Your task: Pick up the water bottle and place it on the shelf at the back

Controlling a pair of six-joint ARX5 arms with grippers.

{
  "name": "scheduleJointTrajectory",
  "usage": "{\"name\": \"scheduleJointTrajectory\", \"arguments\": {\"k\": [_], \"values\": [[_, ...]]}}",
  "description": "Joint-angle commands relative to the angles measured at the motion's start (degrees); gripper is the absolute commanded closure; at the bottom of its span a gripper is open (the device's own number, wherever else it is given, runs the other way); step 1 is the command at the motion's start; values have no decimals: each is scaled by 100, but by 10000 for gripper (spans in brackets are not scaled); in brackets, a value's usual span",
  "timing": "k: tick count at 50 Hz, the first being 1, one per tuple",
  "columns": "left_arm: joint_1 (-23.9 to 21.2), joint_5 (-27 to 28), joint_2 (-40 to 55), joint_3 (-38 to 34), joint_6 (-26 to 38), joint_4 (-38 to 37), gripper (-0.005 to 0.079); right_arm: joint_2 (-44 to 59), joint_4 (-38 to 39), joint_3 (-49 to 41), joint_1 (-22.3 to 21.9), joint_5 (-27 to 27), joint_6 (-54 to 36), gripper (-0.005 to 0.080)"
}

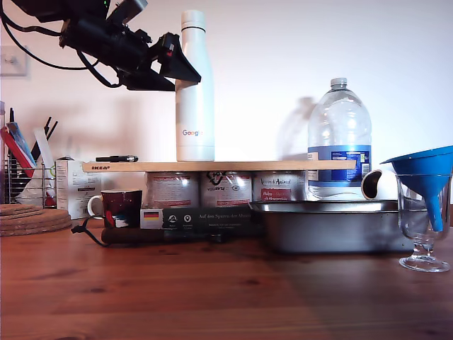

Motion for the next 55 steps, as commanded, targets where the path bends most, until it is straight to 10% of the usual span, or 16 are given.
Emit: {"name": "scheduleJointTrajectory", "arguments": {"k": [1, 55], "values": [[28, 26, -96, 55, 44, -26, -25, -35, 35, -31, 26, 0, 2, 764], [310, 345, -704, 52, 302, -1016, -22, -35, 35, -31, 26, 0, 2, 764]]}}
